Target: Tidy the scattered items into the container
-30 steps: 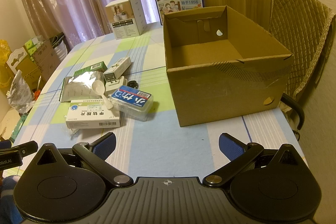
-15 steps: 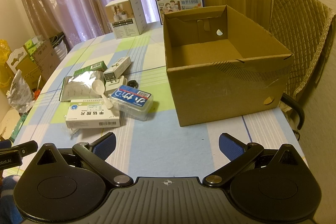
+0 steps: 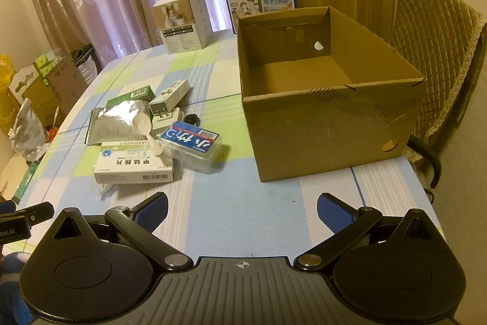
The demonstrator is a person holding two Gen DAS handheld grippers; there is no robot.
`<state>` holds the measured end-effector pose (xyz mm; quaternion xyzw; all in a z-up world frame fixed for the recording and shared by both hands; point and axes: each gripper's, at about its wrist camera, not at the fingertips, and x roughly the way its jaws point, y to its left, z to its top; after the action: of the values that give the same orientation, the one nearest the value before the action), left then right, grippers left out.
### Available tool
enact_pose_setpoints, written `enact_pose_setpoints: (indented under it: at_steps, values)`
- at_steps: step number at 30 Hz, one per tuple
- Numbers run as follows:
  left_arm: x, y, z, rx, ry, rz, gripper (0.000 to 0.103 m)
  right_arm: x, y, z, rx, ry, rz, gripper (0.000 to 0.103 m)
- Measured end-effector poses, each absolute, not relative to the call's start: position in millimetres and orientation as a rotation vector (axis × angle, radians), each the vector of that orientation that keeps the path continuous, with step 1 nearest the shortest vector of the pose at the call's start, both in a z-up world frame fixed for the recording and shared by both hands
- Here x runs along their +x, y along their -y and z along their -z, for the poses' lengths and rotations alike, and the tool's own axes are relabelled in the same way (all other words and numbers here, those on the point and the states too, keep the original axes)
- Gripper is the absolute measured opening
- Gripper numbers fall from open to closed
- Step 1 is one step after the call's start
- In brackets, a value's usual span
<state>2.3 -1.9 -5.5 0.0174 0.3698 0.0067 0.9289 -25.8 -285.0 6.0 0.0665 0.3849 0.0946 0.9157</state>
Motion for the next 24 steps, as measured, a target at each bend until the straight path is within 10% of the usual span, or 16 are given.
enact_pose_setpoints:
  at_steps: [24]
  values:
    - [2.8, 3.5, 7.4, 0.032, -0.762, -0.012, 0.102, -25.4, 285.8, -9.1, 0.129, -0.8, -0.197, 0.101]
